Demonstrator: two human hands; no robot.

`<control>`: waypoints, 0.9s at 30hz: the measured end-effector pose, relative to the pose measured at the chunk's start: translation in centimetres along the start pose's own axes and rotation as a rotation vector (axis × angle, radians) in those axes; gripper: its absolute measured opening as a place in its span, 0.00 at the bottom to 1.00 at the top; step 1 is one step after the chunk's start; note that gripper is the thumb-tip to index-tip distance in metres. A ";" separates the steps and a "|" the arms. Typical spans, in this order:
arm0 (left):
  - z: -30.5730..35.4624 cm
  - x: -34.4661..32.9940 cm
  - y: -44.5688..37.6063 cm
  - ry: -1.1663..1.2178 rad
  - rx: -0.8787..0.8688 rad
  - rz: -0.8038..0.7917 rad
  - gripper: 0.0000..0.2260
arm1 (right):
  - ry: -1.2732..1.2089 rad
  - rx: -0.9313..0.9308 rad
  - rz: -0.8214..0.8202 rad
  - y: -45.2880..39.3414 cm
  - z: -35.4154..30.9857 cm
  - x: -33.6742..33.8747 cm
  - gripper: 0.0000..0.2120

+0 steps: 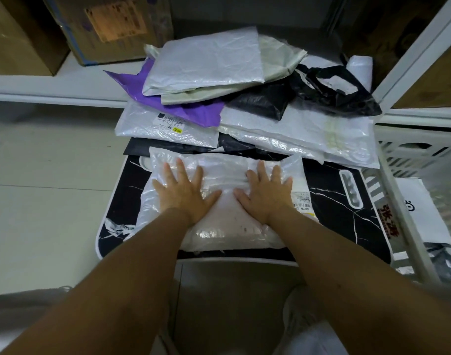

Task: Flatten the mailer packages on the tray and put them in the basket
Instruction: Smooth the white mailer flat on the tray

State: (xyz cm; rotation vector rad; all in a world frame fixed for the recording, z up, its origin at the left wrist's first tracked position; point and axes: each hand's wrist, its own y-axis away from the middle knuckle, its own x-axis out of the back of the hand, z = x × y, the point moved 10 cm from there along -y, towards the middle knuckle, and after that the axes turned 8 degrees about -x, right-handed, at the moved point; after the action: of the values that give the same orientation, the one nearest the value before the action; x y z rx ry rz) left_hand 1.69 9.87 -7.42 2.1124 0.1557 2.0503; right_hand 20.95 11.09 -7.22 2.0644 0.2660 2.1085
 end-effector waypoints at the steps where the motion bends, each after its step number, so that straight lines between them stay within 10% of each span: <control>1: 0.0 -0.3 0.0 0.011 0.011 -0.015 0.40 | -0.008 -0.004 -0.014 -0.2 0.0 0.0 0.35; 20: 1.5 1.4 0.3 0.173 -0.051 0.283 0.11 | 0.048 -0.026 0.141 0.6 -2.1 1.0 0.21; 27: 1.9 1.1 0.4 0.158 -0.017 0.106 0.21 | -0.149 0.045 0.330 1.5 -2.0 2.3 0.15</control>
State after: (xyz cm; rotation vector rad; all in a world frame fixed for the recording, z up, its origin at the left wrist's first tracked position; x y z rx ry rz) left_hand 3.56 9.56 -6.32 1.9879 0.0486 2.2711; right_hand 18.92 10.15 -4.69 2.4194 -0.0533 2.1189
